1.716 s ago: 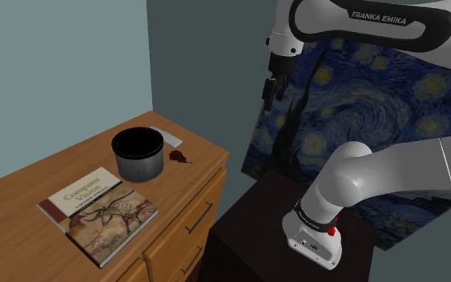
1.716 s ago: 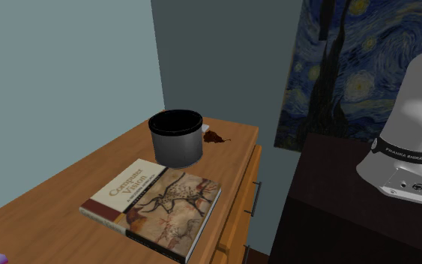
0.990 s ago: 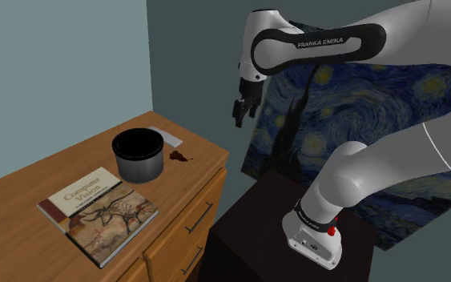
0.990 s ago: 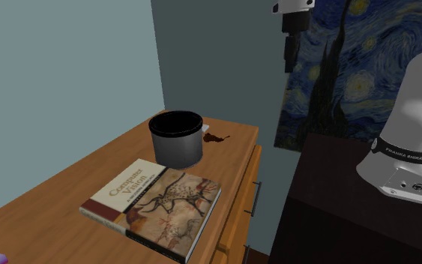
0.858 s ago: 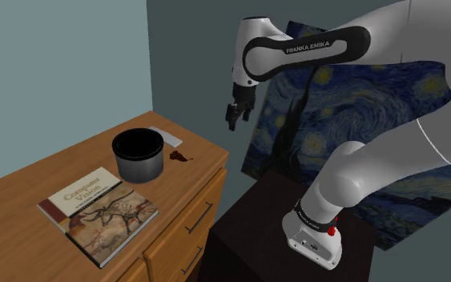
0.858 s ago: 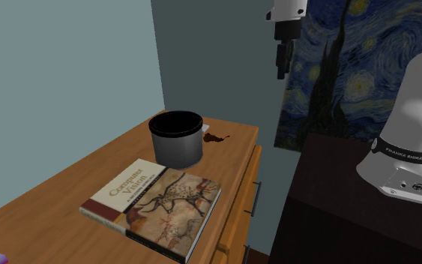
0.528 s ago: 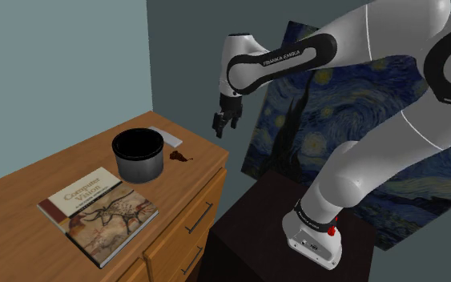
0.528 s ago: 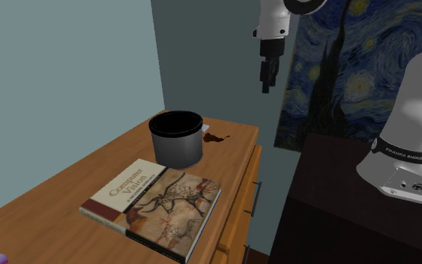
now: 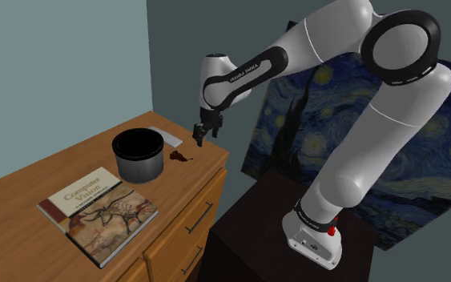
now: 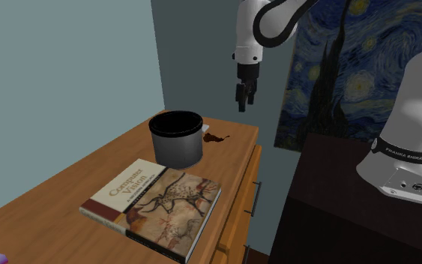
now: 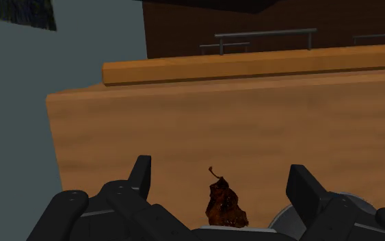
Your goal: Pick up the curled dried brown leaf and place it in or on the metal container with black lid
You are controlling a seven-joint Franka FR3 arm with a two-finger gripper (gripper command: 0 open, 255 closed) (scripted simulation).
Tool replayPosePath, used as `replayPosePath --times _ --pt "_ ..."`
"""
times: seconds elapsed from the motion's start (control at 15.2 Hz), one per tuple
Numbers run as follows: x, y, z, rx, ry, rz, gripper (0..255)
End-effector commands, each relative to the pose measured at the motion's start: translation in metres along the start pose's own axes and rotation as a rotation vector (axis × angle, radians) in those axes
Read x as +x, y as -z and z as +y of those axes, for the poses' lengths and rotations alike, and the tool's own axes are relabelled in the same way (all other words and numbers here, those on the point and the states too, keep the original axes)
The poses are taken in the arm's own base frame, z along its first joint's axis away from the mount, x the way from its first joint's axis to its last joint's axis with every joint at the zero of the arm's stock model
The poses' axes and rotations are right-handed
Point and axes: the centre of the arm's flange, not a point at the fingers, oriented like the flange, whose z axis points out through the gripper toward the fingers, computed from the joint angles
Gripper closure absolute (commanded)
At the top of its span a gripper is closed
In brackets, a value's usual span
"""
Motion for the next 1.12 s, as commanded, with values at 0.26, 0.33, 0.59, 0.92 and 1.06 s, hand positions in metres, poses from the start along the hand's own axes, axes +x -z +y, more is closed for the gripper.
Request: replayPosePath --times 0.26,0.33,0.59,0.92,1.06 --pt "0.053 -0.055 -0.018 0.021 -0.012 0.014 0" --pt "0.062 -0.064 -0.020 0.024 -0.014 0.016 0" --pt "0.097 -0.100 -0.031 0.037 -0.021 0.025 0" --pt "0.098 -0.121 -0.032 0.037 -0.021 0.025 0" --pt "0.098 -0.131 -0.033 0.037 -0.021 0.025 0"
